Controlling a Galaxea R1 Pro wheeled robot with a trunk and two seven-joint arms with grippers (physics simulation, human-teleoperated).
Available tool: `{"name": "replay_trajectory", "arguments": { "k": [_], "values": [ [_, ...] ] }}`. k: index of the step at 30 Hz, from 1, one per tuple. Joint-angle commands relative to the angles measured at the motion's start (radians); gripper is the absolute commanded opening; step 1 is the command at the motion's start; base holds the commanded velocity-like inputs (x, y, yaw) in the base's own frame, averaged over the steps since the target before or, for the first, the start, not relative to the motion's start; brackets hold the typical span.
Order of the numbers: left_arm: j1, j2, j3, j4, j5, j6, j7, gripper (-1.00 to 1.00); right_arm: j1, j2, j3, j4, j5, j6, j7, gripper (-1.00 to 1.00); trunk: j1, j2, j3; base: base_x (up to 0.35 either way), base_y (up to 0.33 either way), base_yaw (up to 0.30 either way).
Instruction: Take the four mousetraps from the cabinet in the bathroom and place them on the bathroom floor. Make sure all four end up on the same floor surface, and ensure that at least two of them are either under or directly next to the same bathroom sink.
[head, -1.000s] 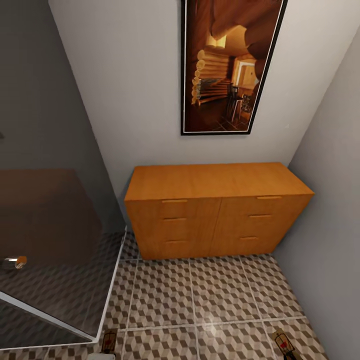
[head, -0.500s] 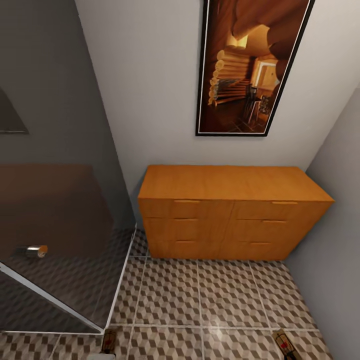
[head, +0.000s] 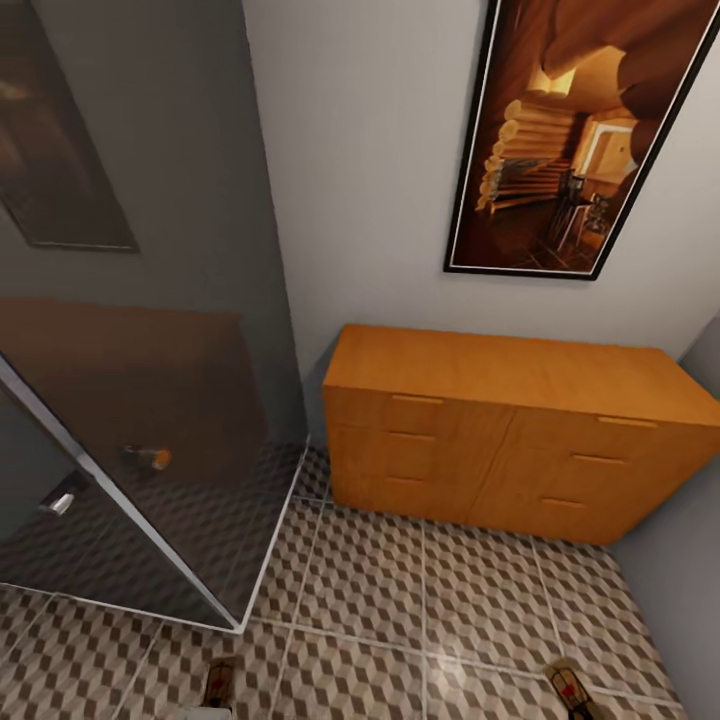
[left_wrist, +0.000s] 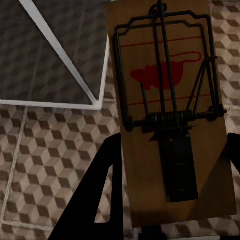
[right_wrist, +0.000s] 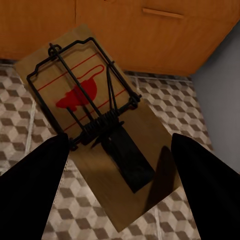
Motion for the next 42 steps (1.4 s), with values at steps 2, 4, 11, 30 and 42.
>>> {"name": "replay_trajectory", "arguments": {
  "k": [2,4,11,30,42],
  "values": [
    [-0.002,-0.001,-0.009,0.004,0.003,-0.006,0.006,-1.0,0.0,-0.001,0.008,-0.001,-0.004,-0.002,-0.008,-1.0,0.0,-0.002,-0.002,-0.16,0.0,0.289],
    [-0.002,-0.001,-0.009,0.004,0.003,-0.006,0.006,-1.0,0.0,-0.001,0.008,-0.001,-0.004,-0.003,-0.008,-1.0,0.0,-0.002,-0.002,-0.174,0.0,0.289],
    [-0.002,-0.001,-0.009,0.004,0.003,-0.005,0.006,-1.0,0.0,-0.001,0.008,-0.001,-0.004,-0.002,-0.008,-1.0,0.0,-0.002,-0.002,-0.256,0.0,0.289],
    [-0.002,-0.001,-0.009,0.004,0.003,-0.005,0.006,-1.0,0.0,-0.001,0.009,-0.001,-0.004,-0.002,-0.008,-1.0,0.0,-0.002,-0.002,-0.291,0.032,0.289],
    [-0.002,-0.001,-0.009,0.004,0.003,-0.005,0.006,-1.0,0.0,-0.001,0.009,-0.001,-0.004,-0.002,-0.01,-1.0,0.0,-0.002,-0.002,-0.287,0.007,0.289]
  ]
}}
